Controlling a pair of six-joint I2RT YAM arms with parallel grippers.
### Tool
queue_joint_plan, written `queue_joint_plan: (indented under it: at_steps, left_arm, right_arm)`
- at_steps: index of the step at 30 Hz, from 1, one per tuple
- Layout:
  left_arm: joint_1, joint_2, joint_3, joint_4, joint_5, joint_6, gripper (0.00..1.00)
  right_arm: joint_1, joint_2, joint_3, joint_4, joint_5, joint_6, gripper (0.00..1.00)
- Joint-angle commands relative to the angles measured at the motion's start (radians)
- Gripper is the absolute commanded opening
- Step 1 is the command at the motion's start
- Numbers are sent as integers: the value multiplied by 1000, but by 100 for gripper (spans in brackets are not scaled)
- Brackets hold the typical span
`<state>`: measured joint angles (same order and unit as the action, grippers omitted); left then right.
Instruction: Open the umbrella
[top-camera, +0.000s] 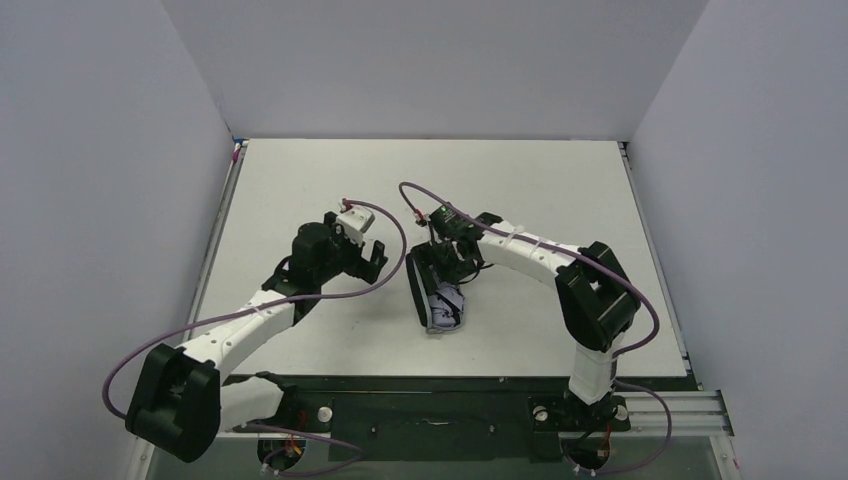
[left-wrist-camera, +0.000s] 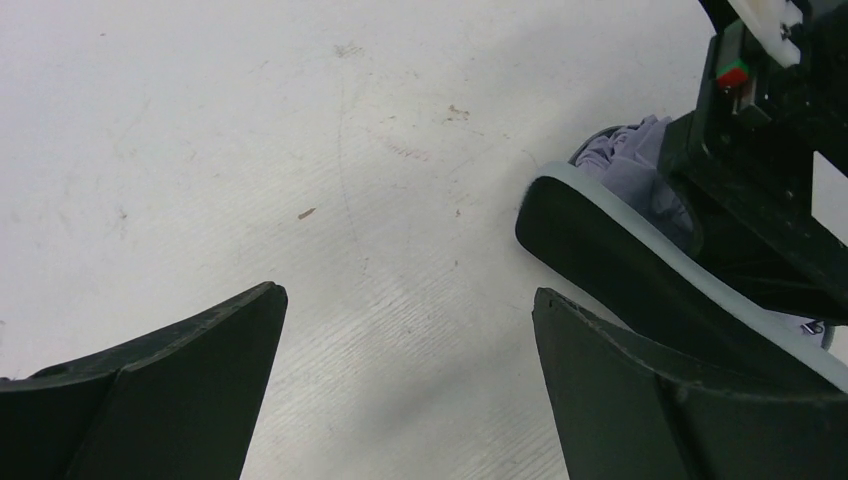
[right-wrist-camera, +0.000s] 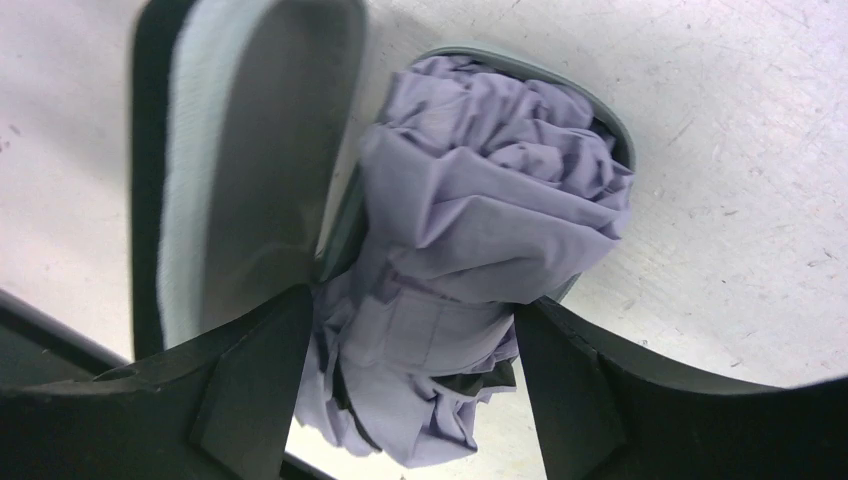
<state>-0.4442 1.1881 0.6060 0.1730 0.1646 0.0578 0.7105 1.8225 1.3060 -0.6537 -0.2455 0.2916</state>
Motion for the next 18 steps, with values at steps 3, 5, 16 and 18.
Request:
queue_joint_plan:
  at_steps: [3,5,16,18]
  left_arm:
    - [106,-149,-8,-110,-1,24,96]
    - [139,-194,-17,-153,10,20,97]
    - [244,-294,-46,-234,45,39,97]
    - [245,-281,-43,-217,52,46,97]
  right_arm:
    - [37,45,19,-16,155,31,66]
    - [34,62,14,-20,178,24,63]
    - [-96,34,74,-85,241,-207,0]
    - [-157,6,54,-90,279,-295,0]
